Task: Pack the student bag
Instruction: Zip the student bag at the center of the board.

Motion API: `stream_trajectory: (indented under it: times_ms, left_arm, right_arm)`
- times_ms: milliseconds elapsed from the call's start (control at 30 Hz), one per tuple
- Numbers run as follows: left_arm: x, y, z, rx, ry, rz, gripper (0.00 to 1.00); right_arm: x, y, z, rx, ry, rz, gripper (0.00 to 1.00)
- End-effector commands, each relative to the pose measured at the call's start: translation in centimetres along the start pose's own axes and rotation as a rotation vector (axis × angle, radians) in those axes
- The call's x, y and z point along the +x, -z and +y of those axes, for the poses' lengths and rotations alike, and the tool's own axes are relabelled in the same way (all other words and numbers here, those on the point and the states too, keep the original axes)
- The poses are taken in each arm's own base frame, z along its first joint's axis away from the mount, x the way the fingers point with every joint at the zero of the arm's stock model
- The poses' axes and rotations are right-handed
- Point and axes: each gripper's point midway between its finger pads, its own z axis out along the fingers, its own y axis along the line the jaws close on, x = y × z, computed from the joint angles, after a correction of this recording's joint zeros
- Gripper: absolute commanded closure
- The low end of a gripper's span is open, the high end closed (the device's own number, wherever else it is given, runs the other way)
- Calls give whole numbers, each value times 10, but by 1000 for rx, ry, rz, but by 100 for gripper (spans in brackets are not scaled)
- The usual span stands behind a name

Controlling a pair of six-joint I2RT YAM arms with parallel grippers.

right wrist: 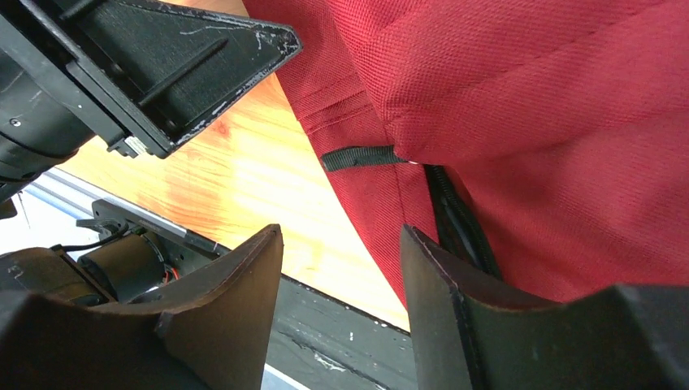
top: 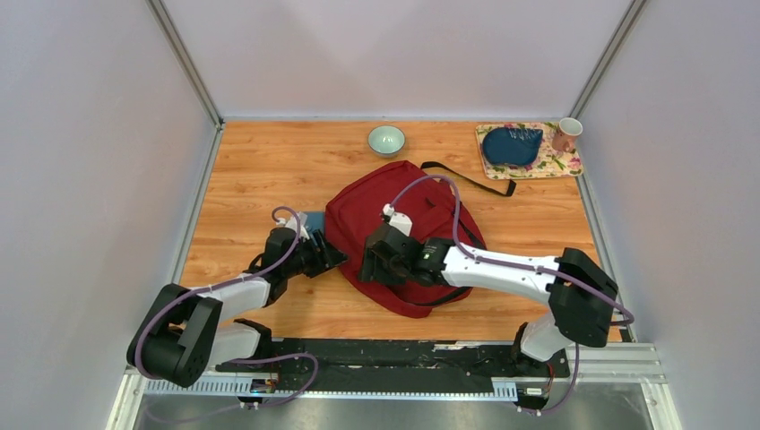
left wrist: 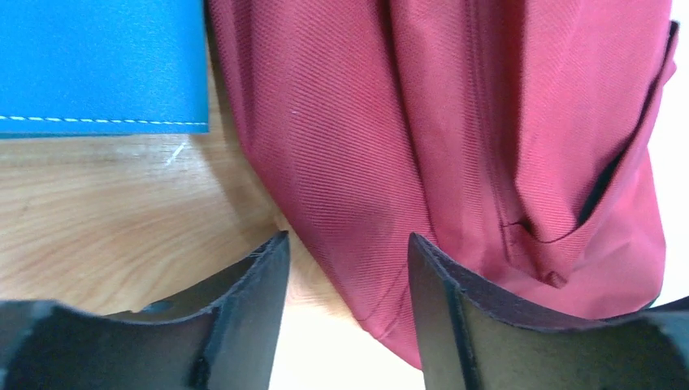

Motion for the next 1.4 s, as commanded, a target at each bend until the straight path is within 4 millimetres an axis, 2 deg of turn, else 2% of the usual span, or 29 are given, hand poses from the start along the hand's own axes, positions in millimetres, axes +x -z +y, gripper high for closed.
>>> stream_trajectory:
  times_ms: [0, 33, 100, 233, 333, 400, 433, 533, 767, 900, 1000, 1100, 1233, 1300, 1333, 1367]
  left_arm:
    - [-7, -4, -11, 80, -24, 18, 45]
    - [-8, -4, -11, 84, -22, 22, 53]
    - [-5, -4, -11, 94, -27, 37, 57]
    - [-3, -3, -14, 109, -40, 45, 76]
    - [-1, -2, -14, 117, -47, 56, 85]
    - [0, 0, -15, 122, -50, 58, 89]
    - [2, 0, -15, 125, -51, 61, 94]
    - [5, 1, -14, 131, -52, 70, 100]
    - [11, 3, -17, 161, -55, 97, 100]
    - [14, 6, -22, 188, -60, 116, 100]
    - [16, 7, -22, 191, -61, 121, 100]
    - [17, 6, -20, 187, -60, 121, 100]
    - [18, 6, -20, 187, -56, 125, 100]
    - [18, 5, -20, 188, -55, 126, 100]
    - [18, 5, -20, 189, -53, 128, 100]
    - [17, 5, -21, 189, -55, 125, 100]
  right_arm:
    - [2, -8, 29, -55, -98, 42, 42]
    - [2, -11, 30, -53, -107, 43, 42]
    - [3, -15, 28, -35, -124, 46, 42]
    - [8, -28, 18, 22, -162, 54, 42]
    - [6, -34, 17, 37, -177, 39, 42]
    - [4, -41, 14, 55, -212, 42, 42]
    - [4, -44, 12, 61, -221, 47, 42]
    - [-2, -52, 8, 85, -273, 33, 42]
    - [-16, -61, -4, 152, -393, -52, 41]
    - [-13, -70, -15, 223, -442, -52, 41]
    - [-8, -74, -17, 231, -454, -39, 47]
    - [-7, -72, -22, 239, -457, -45, 59]
    - [-6, -69, -29, 243, -439, -56, 90]
    - [-5, -68, -30, 233, -420, -56, 94]
    - [-4, -68, -32, 231, -387, -48, 100]
    - [-3, -67, -32, 227, -367, -43, 100]
